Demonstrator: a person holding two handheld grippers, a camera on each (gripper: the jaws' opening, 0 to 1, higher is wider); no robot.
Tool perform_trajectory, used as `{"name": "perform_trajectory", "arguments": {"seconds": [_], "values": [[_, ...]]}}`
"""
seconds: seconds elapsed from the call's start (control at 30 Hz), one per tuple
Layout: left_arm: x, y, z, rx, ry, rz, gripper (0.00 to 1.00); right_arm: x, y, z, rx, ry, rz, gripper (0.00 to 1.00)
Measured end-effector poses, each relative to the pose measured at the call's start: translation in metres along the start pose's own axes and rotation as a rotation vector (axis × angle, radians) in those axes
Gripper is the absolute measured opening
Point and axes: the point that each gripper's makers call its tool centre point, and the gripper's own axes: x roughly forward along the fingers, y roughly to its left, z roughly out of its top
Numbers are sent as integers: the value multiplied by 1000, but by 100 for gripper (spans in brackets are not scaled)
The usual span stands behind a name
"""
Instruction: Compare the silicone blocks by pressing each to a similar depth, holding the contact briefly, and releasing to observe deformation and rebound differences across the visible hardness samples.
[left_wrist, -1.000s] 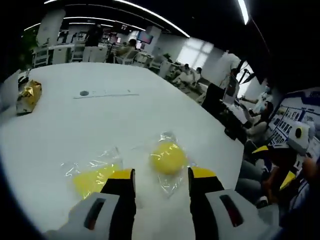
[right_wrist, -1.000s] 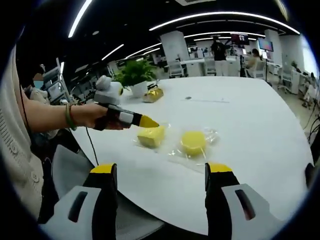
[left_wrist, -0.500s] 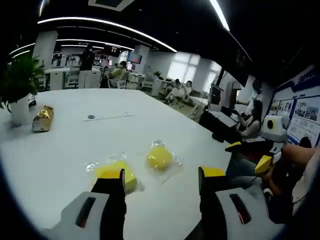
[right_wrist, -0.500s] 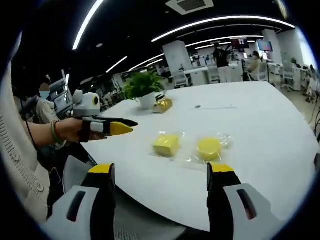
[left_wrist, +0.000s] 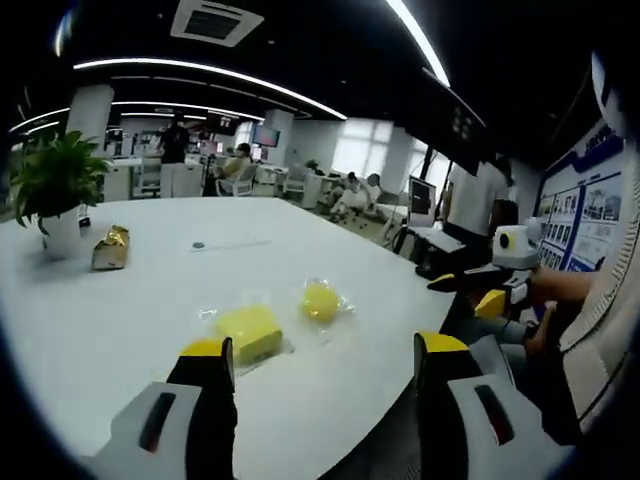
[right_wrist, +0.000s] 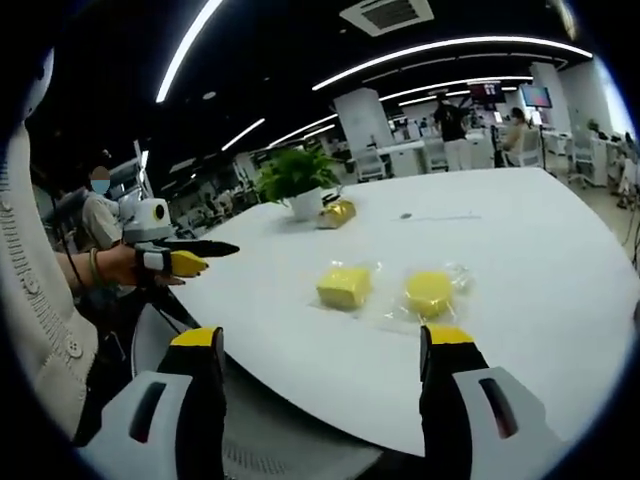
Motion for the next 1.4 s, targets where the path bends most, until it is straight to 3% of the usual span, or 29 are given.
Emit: {"name": "perform_trajectory", "arguments": {"seconds": [0.07,0.43,1.4], "values": [[-6,11,-5,11,6,48,74,0,-1,-3,3,8,-6,75],[-16,23,-13,-56,-3,95,75,1,-9,-2,-6,10,-32,77],[-9,26,-24,-90,46,77,75,5,-13,-8,8,44,-34,75]]}}
